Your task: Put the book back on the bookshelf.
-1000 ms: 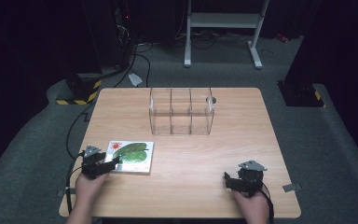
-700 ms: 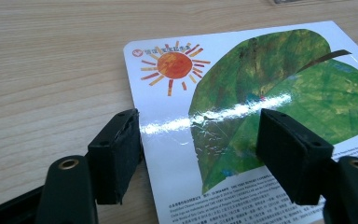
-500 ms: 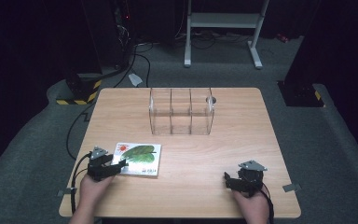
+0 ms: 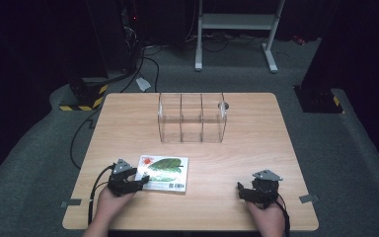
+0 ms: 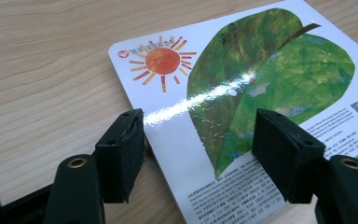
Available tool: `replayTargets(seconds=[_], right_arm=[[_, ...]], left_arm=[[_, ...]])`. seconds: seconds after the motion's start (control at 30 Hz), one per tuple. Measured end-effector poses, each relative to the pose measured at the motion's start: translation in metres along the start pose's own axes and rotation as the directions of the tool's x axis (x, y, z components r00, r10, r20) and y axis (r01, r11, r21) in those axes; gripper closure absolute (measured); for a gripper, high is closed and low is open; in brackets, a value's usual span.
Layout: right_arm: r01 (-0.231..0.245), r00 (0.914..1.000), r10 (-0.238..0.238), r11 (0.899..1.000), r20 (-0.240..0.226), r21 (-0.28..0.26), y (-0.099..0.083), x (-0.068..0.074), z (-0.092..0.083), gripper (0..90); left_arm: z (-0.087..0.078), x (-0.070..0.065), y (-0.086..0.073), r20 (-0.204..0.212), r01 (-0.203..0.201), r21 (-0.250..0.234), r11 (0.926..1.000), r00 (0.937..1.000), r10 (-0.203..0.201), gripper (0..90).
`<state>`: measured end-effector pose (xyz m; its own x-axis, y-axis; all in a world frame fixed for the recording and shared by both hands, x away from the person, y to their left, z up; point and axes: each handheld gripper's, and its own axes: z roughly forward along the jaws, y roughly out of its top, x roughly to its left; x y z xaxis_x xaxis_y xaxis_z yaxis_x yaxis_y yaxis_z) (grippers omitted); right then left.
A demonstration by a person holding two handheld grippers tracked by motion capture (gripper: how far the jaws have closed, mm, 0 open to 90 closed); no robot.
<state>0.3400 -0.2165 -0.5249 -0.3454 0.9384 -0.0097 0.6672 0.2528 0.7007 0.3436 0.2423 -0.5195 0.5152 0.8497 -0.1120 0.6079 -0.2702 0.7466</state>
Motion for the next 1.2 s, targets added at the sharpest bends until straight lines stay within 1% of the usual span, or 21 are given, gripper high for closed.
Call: replayTargets(seconds=[0.23, 0.33, 0.47, 0.57, 0.63, 0.67, 0.73, 0.77, 0.87, 1.03, 1.13, 1.17, 1.2], right_arm=[[0.001, 1.0, -0.001, 1.0, -0.001, -0.001, 0.0, 0.0, 0.0, 9.8], [0.001, 1.0, -0.001, 1.0, 0.0, -0.001, 0.0, 0.0, 0.0, 9.8], [0.001, 1.0, -0.001, 1.0, 0.0, -0.001, 0.0, 0.0, 0.0, 9.9], [0.001, 1.0, -0.001, 1.0, 0.003, -0.003, 0.0, 0.0, 0.0, 10.6], [0.001, 1.0, -0.001, 1.0, 0.004, -0.003, 0.0, 0.0, 0.0, 10.8], [0.001, 1.0, -0.001, 1.0, 0.004, -0.004, 0.0, 0.0, 0.0, 11.1], [0.0, 1.0, 0.0, 1.0, 0.005, -0.005, 0.0, 0.0, 0.0, 11.4], [-0.001, 1.0, 0.001, 1.0, 0.006, -0.005, 0.0, 0.0, 0.0, 11.4], [-0.003, 1.0, 0.003, 1.0, 0.006, -0.005, 0.0, 0.0, -0.001, 11.8], [-0.008, 0.9999, 0.008, 1.0, 0.008, -0.007, 0.0, 0.0, -0.001, 12.6], [-0.005, 0.9999, 0.006, 1.0, 0.009, -0.008, -0.001, 0.0, -0.001, 12.8], [-0.002, 1.0, 0.002, 1.0, 0.006, -0.007, -0.001, 0.0, -0.001, 12.9], [0.001, 1.0, -0.001, 1.0, 0.005, -0.009, -0.001, 0.0, -0.001, 13.1]], left_arm=[[0.005, -0.018, 0.003, 0.044, -0.05, 0.01, 0.9987, 0.9978, 0.049, 34.7], [0.007, -0.026, 0.004, 0.07, -0.067, 0.016, 0.9976, 0.9954, 0.066, 34.8], [0.01, -0.039, 0.005, 0.097, -0.101, 0.02, 0.9947, 0.9904, 0.099, 34.7], [0.012, -0.048, 0.006, 0.103, -0.131, 0.019, 0.9913, 0.9864, 0.128, 34.6], [0.013, -0.052, 0.006, 0.119, -0.128, 0.02, 0.9915, 0.985, 0.125, 34.2], [0.014, -0.054, 0.007, 0.124, -0.136, 0.02, 0.9904, 0.9833, 0.133, 34.2], [0.014, -0.057, 0.007, 0.132, -0.138, 0.021, 0.9903, 0.9822, 0.134, 34.2], [0.015, -0.058, 0.007, 0.132, -0.143, 0.02, 0.9895, 0.9814, 0.139, 34.0], [0.015, -0.058, 0.007, 0.144, -0.14, 0.02, 0.9899, 0.9802, 0.136, 33.9], [0.015, -0.057, 0.007, 0.147, -0.127, 0.021, 0.9917, 0.9815, 0.122, 34.0], [0.016, -0.057, 0.006, 0.136, -0.113, 0.022, 0.9934, 0.9847, 0.109, 33.1], [0.016, -0.057, 0.006, 0.135, -0.096, 0.025, 0.9951, 0.9866, 0.092, 32.2], [0.016, -0.055, 0.006, 0.13, -0.091, 0.028, 0.9955, 0.9877, 0.086, 31.2]])
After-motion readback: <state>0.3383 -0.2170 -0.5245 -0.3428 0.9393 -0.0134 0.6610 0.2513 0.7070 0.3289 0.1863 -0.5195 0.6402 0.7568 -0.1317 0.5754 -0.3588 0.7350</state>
